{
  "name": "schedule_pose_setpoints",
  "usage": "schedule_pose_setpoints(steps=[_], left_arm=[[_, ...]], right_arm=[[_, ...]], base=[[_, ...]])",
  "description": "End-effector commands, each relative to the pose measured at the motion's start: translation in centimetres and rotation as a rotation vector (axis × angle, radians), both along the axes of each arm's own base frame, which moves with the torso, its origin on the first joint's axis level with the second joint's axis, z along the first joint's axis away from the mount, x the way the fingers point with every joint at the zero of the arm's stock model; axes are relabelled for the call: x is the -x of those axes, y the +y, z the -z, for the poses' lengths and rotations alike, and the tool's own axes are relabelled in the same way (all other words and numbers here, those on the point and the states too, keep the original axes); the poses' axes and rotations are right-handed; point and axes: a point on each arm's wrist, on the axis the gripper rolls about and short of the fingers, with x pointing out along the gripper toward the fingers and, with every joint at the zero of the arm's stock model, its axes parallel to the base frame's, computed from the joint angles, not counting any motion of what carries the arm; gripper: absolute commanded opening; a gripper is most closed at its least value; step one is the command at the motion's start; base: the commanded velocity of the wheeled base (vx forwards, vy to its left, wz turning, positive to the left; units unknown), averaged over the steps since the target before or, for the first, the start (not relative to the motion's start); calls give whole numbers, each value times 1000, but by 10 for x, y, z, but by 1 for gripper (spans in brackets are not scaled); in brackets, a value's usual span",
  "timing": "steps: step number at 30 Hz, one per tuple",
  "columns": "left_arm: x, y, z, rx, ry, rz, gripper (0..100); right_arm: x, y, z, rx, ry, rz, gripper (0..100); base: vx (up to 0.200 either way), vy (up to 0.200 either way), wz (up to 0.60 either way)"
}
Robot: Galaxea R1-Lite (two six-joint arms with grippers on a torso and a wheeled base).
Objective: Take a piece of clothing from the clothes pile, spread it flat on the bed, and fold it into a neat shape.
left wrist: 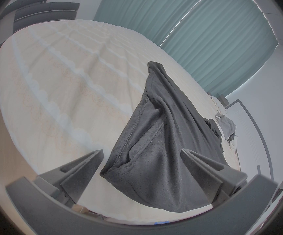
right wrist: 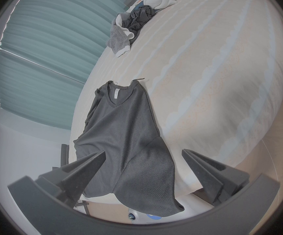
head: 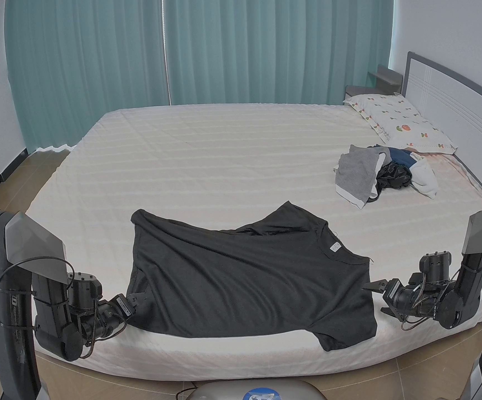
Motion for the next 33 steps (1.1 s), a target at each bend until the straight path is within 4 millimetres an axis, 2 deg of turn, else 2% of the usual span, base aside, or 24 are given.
schedule_pose_setpoints(steps=[1, 4, 5, 16, 19, 22, 33], left_arm=[[1, 0, 4, -3, 16, 4, 100], [2, -1, 8, -38, 25, 30, 100], [3, -1, 10, -46, 30, 36, 0], [7, 3, 13, -96, 50, 13, 0], [22, 4, 13, -110, 106, 6, 0], [28, 5, 9, -121, 111, 9, 0], [37, 8, 12, -241, 153, -16, 0]], right_arm=[[0, 0, 1, 1, 2, 0, 100], [0, 0, 1, 1, 2, 0, 100], [0, 0, 1, 2, 3, -1, 100], [0, 0, 1, 2, 3, -1, 100], [1, 0, 1, 5, 3, -2, 100], [2, 0, 2, 15, 5, -11, 100], [4, 0, 1, 16, 8, -12, 100]], base=[[0, 0, 0], [0, 0, 0], [0, 0, 0], [0, 0, 0], [0, 0, 0], [0, 0, 0], [0, 0, 0]])
